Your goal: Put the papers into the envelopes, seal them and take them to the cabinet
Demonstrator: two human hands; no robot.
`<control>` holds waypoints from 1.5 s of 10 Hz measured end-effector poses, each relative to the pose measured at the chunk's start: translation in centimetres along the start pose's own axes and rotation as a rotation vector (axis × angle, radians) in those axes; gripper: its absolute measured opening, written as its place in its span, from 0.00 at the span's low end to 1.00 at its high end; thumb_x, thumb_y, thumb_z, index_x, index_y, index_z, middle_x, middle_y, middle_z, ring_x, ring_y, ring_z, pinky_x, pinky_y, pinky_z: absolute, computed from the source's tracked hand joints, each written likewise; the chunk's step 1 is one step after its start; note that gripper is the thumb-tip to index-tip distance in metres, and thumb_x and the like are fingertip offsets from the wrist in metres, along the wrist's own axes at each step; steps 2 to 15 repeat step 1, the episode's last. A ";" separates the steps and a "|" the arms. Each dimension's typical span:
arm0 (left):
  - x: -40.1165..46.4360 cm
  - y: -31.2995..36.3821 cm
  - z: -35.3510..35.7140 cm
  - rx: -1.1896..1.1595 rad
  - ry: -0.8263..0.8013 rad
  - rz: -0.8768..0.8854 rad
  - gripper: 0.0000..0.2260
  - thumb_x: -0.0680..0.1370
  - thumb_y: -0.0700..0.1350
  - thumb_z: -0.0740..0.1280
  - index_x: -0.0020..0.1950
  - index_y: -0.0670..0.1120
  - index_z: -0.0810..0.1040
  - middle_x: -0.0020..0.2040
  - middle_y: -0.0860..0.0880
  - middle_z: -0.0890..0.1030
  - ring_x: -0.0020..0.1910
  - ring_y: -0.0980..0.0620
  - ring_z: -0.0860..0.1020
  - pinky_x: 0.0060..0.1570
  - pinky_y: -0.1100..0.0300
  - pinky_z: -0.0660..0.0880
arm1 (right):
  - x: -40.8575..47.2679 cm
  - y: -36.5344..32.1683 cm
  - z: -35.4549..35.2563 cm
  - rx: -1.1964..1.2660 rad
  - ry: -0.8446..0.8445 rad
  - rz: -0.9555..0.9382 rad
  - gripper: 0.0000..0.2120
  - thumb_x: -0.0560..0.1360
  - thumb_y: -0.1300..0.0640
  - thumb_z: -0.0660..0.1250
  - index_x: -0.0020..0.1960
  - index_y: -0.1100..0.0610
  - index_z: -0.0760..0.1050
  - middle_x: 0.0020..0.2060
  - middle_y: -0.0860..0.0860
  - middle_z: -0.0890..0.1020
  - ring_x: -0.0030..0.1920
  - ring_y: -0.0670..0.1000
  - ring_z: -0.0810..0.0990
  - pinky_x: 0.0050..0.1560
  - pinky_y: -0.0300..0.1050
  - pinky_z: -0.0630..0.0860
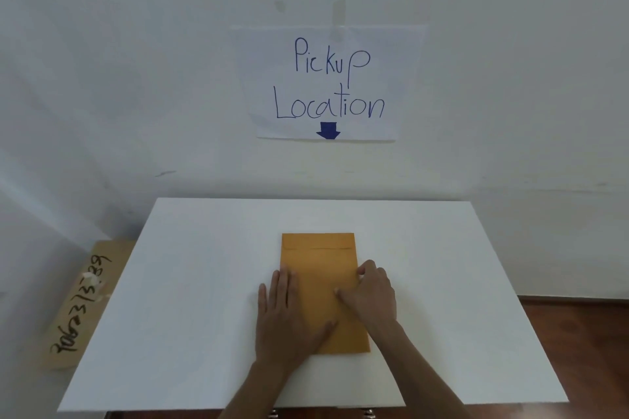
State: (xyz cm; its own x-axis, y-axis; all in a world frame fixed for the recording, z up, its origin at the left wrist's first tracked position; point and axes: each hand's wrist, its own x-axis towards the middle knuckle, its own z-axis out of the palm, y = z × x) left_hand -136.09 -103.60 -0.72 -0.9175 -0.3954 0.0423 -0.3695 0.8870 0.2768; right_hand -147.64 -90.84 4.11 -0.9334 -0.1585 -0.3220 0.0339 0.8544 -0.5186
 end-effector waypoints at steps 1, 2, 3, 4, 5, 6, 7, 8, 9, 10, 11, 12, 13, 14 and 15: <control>0.0 -0.1 0.4 -0.023 0.007 -0.002 0.50 0.69 0.78 0.56 0.76 0.40 0.66 0.77 0.41 0.65 0.76 0.41 0.64 0.73 0.38 0.59 | -0.5 -0.4 -1.5 0.007 0.035 -0.044 0.21 0.69 0.47 0.73 0.59 0.51 0.72 0.53 0.49 0.75 0.50 0.49 0.76 0.46 0.42 0.72; 0.0 -0.1 0.4 -0.023 0.007 -0.002 0.50 0.69 0.78 0.56 0.76 0.40 0.66 0.77 0.41 0.65 0.76 0.41 0.64 0.73 0.38 0.59 | -0.5 -0.4 -1.5 0.007 0.035 -0.044 0.21 0.69 0.47 0.73 0.59 0.51 0.72 0.53 0.49 0.75 0.50 0.49 0.76 0.46 0.42 0.72; 0.0 -0.1 0.4 -0.023 0.007 -0.002 0.50 0.69 0.78 0.56 0.76 0.40 0.66 0.77 0.41 0.65 0.76 0.41 0.64 0.73 0.38 0.59 | -0.5 -0.4 -1.5 0.007 0.035 -0.044 0.21 0.69 0.47 0.73 0.59 0.51 0.72 0.53 0.49 0.75 0.50 0.49 0.76 0.46 0.42 0.72; 0.0 -0.1 0.4 -0.023 0.007 -0.002 0.50 0.69 0.78 0.56 0.76 0.40 0.66 0.77 0.41 0.65 0.76 0.41 0.64 0.73 0.38 0.59 | -0.5 -0.4 -1.5 0.007 0.035 -0.044 0.21 0.69 0.47 0.73 0.59 0.51 0.72 0.53 0.49 0.75 0.50 0.49 0.76 0.46 0.42 0.72; 0.0 -0.1 0.4 -0.023 0.007 -0.002 0.50 0.69 0.78 0.56 0.76 0.40 0.66 0.77 0.41 0.65 0.76 0.41 0.64 0.73 0.38 0.59 | -0.5 -0.4 -1.5 0.007 0.035 -0.044 0.21 0.69 0.47 0.73 0.59 0.51 0.72 0.53 0.49 0.75 0.50 0.49 0.76 0.46 0.42 0.72; 0.0 -0.1 0.4 -0.023 0.007 -0.002 0.50 0.69 0.78 0.56 0.76 0.40 0.66 0.77 0.41 0.65 0.76 0.41 0.64 0.73 0.38 0.59 | -0.5 -0.4 -1.5 0.007 0.035 -0.044 0.21 0.69 0.47 0.73 0.59 0.51 0.72 0.53 0.49 0.75 0.50 0.49 0.76 0.46 0.42 0.72; 0.0 -0.1 0.4 -0.023 0.007 -0.002 0.50 0.69 0.78 0.56 0.76 0.40 0.66 0.77 0.41 0.65 0.76 0.41 0.64 0.73 0.38 0.59 | -0.5 -0.4 -1.5 0.007 0.035 -0.044 0.21 0.69 0.47 0.73 0.59 0.51 0.72 0.53 0.49 0.75 0.50 0.49 0.76 0.46 0.42 0.72; 0.0 -0.1 0.4 -0.023 0.007 -0.002 0.50 0.69 0.78 0.56 0.76 0.40 0.66 0.77 0.41 0.65 0.76 0.41 0.64 0.73 0.38 0.59 | -0.5 -0.4 -1.5 0.007 0.035 -0.044 0.21 0.69 0.47 0.73 0.59 0.51 0.72 0.53 0.49 0.75 0.50 0.49 0.76 0.46 0.42 0.72; 0.0 -0.1 0.4 -0.023 0.007 -0.002 0.50 0.69 0.78 0.56 0.76 0.40 0.66 0.77 0.41 0.65 0.76 0.41 0.64 0.73 0.38 0.59 | -0.5 -0.4 -1.5 0.007 0.035 -0.044 0.21 0.69 0.47 0.73 0.59 0.51 0.72 0.53 0.49 0.75 0.50 0.49 0.76 0.46 0.42 0.72; 0.0 -0.1 0.4 -0.023 0.007 -0.002 0.50 0.69 0.78 0.56 0.76 0.40 0.66 0.77 0.41 0.65 0.76 0.41 0.64 0.73 0.38 0.59 | -0.5 -0.4 -1.5 0.007 0.035 -0.044 0.21 0.69 0.47 0.73 0.59 0.51 0.72 0.53 0.49 0.75 0.50 0.49 0.76 0.46 0.42 0.72; 0.0 -0.1 0.4 -0.023 0.007 -0.002 0.50 0.69 0.78 0.56 0.76 0.40 0.66 0.77 0.41 0.65 0.76 0.41 0.64 0.73 0.38 0.59 | -0.5 -0.4 -1.5 0.007 0.035 -0.044 0.21 0.69 0.47 0.73 0.59 0.51 0.72 0.53 0.49 0.75 0.50 0.49 0.76 0.46 0.42 0.72; 0.0 -0.1 0.4 -0.023 0.007 -0.002 0.50 0.69 0.78 0.56 0.76 0.40 0.66 0.77 0.41 0.65 0.76 0.41 0.64 0.73 0.38 0.59 | -0.5 -0.4 -1.5 0.007 0.035 -0.044 0.21 0.69 0.47 0.73 0.59 0.51 0.72 0.53 0.49 0.75 0.50 0.49 0.76 0.46 0.42 0.72; 0.0 -0.1 0.4 -0.023 0.007 -0.002 0.50 0.69 0.78 0.56 0.76 0.40 0.66 0.77 0.41 0.65 0.76 0.41 0.64 0.73 0.38 0.59 | -0.5 -0.4 -1.5 0.007 0.035 -0.044 0.21 0.69 0.47 0.73 0.59 0.51 0.72 0.53 0.49 0.75 0.50 0.49 0.76 0.46 0.42 0.72; 0.0 -0.1 0.4 -0.023 0.007 -0.002 0.50 0.69 0.78 0.56 0.76 0.40 0.66 0.77 0.41 0.65 0.76 0.41 0.64 0.73 0.38 0.59 | -0.5 -0.4 -1.5 0.007 0.035 -0.044 0.21 0.69 0.47 0.73 0.59 0.51 0.72 0.53 0.49 0.75 0.50 0.49 0.76 0.46 0.42 0.72; 0.0 -0.1 0.4 -0.023 0.007 -0.002 0.50 0.69 0.78 0.56 0.76 0.40 0.66 0.77 0.41 0.65 0.76 0.41 0.64 0.73 0.38 0.59 | -0.5 -0.4 -1.5 0.007 0.035 -0.044 0.21 0.69 0.47 0.73 0.59 0.51 0.72 0.53 0.49 0.75 0.50 0.49 0.76 0.46 0.42 0.72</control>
